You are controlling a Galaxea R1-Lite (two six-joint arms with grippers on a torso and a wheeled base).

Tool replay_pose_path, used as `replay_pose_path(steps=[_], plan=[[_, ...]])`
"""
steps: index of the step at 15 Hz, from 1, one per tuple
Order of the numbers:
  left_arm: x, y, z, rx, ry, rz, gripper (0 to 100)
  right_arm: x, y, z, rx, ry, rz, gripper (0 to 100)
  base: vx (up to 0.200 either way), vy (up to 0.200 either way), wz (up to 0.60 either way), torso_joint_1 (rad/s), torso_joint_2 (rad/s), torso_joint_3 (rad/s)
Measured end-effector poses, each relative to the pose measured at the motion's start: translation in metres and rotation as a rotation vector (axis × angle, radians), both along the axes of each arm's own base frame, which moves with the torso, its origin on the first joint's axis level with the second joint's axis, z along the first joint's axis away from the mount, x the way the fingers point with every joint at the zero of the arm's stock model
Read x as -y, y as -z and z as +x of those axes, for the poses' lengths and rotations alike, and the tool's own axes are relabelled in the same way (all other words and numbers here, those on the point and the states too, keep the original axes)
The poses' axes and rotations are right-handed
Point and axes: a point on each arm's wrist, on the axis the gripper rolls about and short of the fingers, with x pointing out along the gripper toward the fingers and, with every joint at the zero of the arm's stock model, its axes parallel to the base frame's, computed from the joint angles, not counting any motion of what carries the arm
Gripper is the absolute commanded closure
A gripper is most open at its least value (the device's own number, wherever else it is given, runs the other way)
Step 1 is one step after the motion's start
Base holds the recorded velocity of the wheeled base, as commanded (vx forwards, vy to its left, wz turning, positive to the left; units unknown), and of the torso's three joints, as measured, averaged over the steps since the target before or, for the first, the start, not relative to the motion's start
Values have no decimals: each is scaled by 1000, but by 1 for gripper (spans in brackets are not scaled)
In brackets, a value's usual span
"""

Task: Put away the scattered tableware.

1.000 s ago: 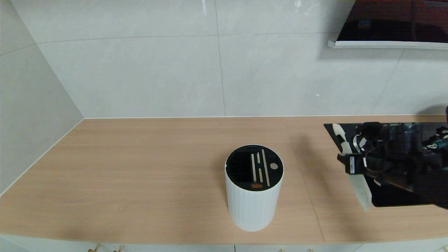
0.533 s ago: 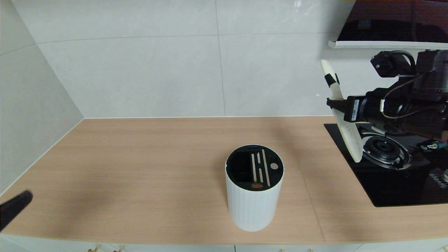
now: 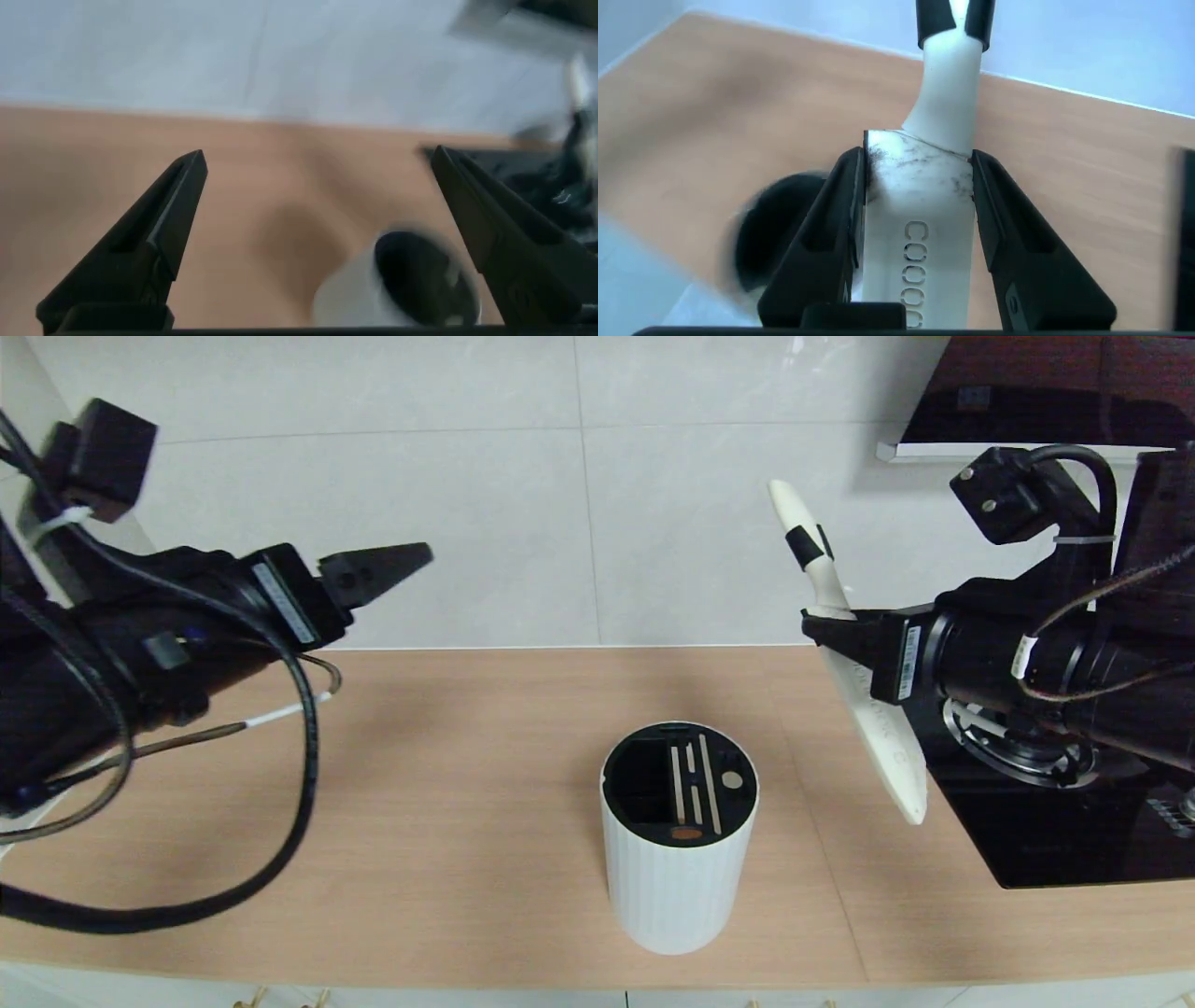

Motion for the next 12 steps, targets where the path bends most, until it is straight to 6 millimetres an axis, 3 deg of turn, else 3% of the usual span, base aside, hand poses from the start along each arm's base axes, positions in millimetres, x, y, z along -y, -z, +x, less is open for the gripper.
replay_pose_path(steps=[2,5,12], plan=[[33,12,2,-61,161,-65,0,-20,3,-17,3,-31,1,100,0,0,0,0,0,0],[74,19,-13,-202,454,-257,0,-44,11,-34,-37,-76,27,100,0,0,0,0,0,0],[106,35,-13,-128,585,-346,0,-72,24,-55,-76,-187,32,100,0,0,0,0,0,0]])
